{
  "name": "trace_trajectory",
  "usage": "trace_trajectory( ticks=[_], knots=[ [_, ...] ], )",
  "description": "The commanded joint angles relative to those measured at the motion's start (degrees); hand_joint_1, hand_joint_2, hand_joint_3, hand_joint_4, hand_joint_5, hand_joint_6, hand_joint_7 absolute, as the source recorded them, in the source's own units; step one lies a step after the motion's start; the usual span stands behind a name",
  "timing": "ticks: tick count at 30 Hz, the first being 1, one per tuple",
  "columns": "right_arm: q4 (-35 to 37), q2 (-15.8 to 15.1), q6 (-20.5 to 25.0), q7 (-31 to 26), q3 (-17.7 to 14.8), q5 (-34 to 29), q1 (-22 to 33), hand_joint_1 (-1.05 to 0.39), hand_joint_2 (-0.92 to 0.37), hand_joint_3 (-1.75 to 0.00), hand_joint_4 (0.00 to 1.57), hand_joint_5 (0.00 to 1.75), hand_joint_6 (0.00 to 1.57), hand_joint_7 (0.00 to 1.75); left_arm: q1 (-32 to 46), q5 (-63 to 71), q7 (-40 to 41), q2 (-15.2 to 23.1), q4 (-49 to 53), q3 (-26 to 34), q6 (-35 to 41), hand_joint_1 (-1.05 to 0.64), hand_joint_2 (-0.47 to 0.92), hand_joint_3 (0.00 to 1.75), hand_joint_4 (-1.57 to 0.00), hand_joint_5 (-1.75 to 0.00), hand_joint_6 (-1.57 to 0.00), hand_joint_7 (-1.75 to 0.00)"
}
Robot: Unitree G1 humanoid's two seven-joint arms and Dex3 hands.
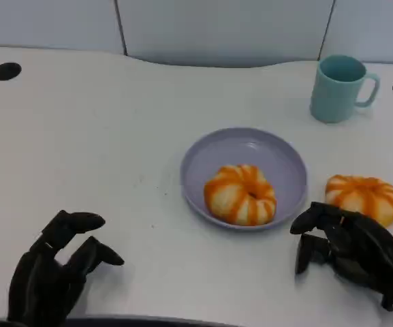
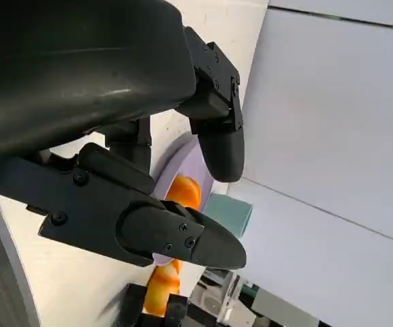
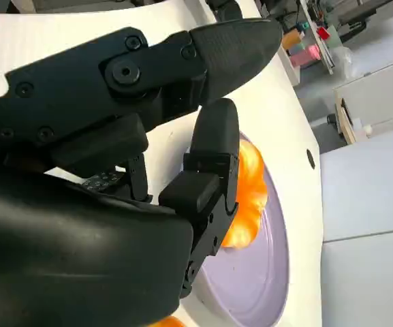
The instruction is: Grasp the bread from the table and place it into the plate.
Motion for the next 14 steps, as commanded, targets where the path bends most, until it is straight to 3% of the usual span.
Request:
trace_trajectory(
  ticks=[1, 14],
  knots=[
    [1.52, -0.41, 0.44, -1.51, -0.02, -0.95, 1.65, -0.52, -0.92, -0.15, 0.60, 1.61, 0.67, 1.14, -0.25, 0.35, 0.42, 0.95, -0.11, 0.33, 0.33, -0.73, 0.92, 0.08, -0.46, -1.68, -0.35, -1.31],
    [1.60, -0.43, 0.61, -1.13, -0.01, -0.79, 1.65, -0.53, -0.92, -0.15, 0.59, 1.58, 0.68, 1.11, -0.71, -0.08, -0.06, 1.18, 0.71, 0.84, 0.94, -0.73, 0.92, 0.06, -0.42, -1.71, -0.32, -1.35]
  ],
)
